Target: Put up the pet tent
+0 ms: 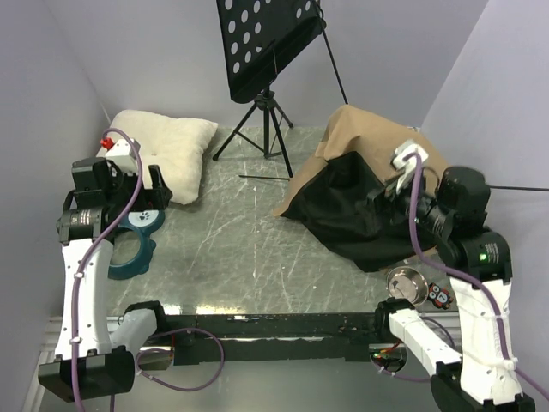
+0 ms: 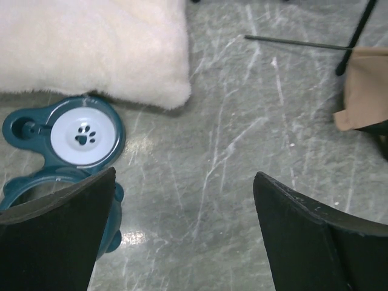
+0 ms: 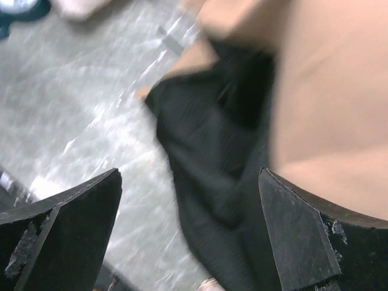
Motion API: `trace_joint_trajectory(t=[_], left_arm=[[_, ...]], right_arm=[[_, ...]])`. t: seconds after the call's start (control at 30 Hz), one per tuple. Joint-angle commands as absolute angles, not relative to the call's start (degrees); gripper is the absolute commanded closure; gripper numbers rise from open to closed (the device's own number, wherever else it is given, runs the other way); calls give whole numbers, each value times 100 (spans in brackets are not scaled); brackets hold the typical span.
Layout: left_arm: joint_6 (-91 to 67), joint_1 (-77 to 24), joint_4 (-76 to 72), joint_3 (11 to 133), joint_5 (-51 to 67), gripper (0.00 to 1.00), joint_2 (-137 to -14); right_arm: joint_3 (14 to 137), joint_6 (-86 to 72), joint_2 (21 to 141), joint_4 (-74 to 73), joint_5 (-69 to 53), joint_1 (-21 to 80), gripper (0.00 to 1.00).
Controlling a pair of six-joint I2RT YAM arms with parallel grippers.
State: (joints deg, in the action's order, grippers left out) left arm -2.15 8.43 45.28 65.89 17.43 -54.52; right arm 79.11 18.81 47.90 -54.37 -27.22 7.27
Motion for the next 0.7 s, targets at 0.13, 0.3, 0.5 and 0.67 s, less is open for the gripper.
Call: trace_joint_trajectory(t=[0.13,0.3,0.5,0.67], left_arm=[[-281,800,4350,7908,2706,0,-5774],[-386,800,4342,8638,3102,0,-5906],[-475,800,4421,9359,3628,0,-5766],[138,800,4324,9922,4981,0,-5196]], right_arm=[[9991,1555,6502,-4254,-1978,756,0],[10870,1679,7592,-4788,-2686,747,0],[10347,1846,7770,-5835,-4525,765,0],[9504,2048,7393,-6451,-5710,808,26]])
